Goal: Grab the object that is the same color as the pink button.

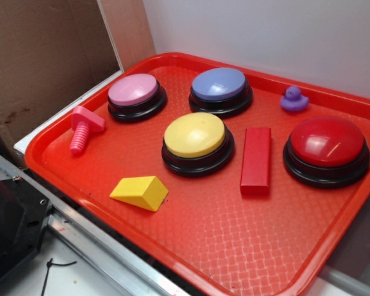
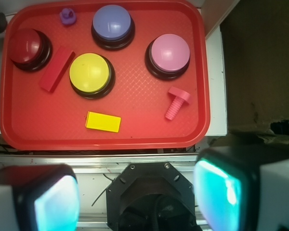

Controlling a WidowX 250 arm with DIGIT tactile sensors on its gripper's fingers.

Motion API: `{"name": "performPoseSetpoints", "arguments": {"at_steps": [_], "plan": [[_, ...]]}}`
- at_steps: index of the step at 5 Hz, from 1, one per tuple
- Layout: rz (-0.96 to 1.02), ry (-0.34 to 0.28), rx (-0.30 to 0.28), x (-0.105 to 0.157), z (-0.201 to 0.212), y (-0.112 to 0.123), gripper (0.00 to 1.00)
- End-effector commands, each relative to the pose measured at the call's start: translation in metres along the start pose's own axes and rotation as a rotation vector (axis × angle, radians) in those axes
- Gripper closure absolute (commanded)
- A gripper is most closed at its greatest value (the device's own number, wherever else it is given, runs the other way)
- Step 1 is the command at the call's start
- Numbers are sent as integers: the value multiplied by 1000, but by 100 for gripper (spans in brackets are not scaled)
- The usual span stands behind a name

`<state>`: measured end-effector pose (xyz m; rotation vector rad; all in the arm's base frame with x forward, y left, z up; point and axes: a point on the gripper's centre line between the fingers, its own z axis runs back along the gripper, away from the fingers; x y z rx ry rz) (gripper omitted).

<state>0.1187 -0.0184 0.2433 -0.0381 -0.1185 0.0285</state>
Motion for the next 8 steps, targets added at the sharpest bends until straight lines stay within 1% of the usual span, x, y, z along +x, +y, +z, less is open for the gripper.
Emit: {"name": "performPoseSetpoints", "arguments": {"at_steps": [1,2,3,4,5,6,7,8], "plan": [[0,0,0,0,0,0,0],[20,16,-9,24,-5,-1,0],[53,22,2,49,-9,4,0],[-111,65,30,73,-21,14,0],[-358,176,13,63,-62,56,0],[-605,255,-13,39,-89,71,0],[-854,346,23,47,-117,82,0],[-971,388,56,61,-146,96,0]]}}
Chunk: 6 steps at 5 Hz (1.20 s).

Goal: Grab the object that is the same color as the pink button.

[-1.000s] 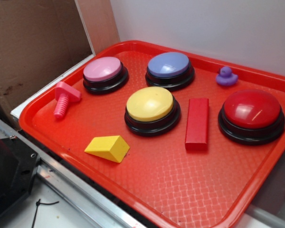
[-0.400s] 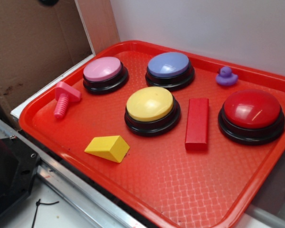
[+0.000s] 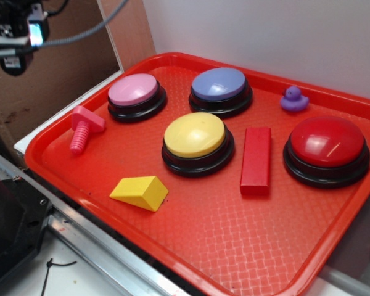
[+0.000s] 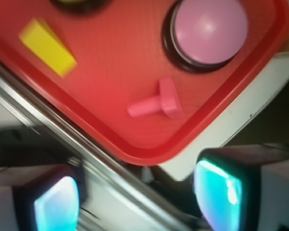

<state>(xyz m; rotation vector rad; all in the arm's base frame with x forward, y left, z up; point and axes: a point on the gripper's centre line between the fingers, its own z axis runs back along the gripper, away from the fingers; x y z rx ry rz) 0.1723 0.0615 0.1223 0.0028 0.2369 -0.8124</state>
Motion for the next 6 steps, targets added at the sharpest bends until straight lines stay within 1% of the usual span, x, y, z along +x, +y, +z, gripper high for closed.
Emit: {"name": "performPoseSetpoints", "arguments": {"at_steps": [1,2,3,4,5,6], "plan": [[-110,85,95,17,-34,41,0],[-57,137,109,12,-54,48,0],[40,167,73,3,-71,43,0],[55,189,88,2,-77,42,0],[51,181,88,7,-78,42,0],[35,165,99,17,-76,40,0]]}}
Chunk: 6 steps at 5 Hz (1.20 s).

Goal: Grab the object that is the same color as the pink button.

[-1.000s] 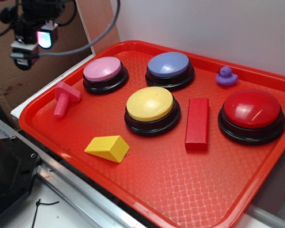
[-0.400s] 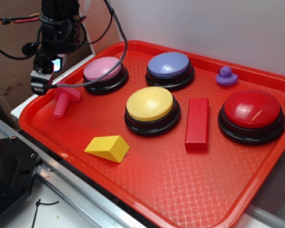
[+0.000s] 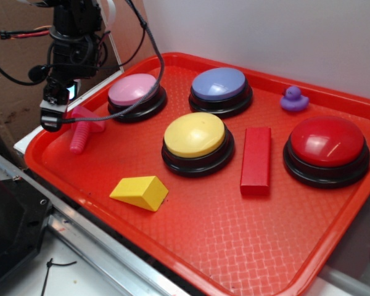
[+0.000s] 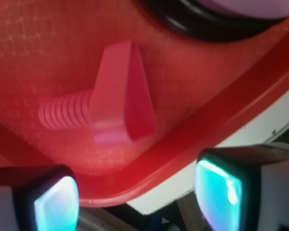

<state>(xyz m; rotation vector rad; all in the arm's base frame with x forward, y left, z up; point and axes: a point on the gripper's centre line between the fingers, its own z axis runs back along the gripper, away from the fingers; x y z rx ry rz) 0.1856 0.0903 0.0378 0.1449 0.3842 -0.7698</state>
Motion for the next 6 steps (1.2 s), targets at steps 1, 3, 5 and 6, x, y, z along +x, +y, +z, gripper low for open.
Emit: {"name": "performPoseSetpoints", "arguments": {"at_steps": [1,3,5,6], "plan": [[-2,10,49,19,1,2,6],[36,86,44,21,-17,1,100],[44,91,6,22,-22,-2,100],[91,74,39,20,-6,-3,100]]}}
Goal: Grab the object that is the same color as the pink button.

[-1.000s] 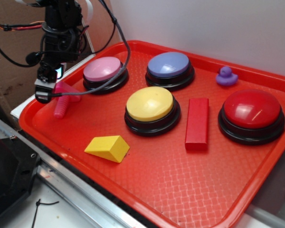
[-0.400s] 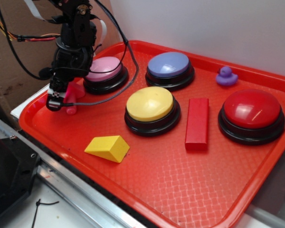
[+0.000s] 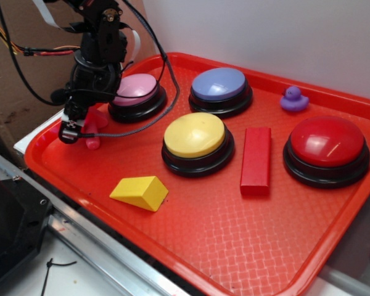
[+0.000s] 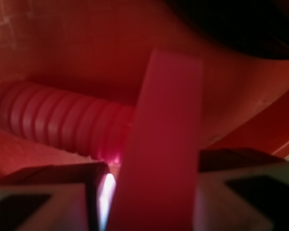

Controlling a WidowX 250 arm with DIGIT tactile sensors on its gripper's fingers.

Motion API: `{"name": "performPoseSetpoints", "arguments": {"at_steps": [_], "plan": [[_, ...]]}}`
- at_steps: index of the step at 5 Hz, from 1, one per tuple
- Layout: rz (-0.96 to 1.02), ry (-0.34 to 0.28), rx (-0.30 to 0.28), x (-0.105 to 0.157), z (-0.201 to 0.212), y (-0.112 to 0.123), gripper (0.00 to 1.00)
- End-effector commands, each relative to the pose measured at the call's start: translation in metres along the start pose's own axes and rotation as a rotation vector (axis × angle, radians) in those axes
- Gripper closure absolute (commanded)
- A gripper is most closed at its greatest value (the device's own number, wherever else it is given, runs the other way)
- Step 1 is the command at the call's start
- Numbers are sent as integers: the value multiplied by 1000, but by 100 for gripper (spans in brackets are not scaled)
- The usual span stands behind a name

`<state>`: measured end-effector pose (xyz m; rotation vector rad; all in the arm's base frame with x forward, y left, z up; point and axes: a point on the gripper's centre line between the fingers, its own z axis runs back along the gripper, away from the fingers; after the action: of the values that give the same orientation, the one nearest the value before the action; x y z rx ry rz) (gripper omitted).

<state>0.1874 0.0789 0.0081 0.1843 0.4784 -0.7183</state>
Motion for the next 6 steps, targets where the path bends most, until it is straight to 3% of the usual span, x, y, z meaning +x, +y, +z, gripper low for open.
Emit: {"name": "performPoseSetpoints", "arguments": {"at_steps": [1,2,3,4,5,6], "plan": [[302,-272,8,-16,68,-17,100],[506,-556,-145,-37,118,-61,100],[696,-665,-248,-52,168,-91,100],[720,-672,-296,-80,211,-94,100],[732,-655,-293,-103,255,-94,100],[745,-634,-262,-108,269,-94,100]]}}
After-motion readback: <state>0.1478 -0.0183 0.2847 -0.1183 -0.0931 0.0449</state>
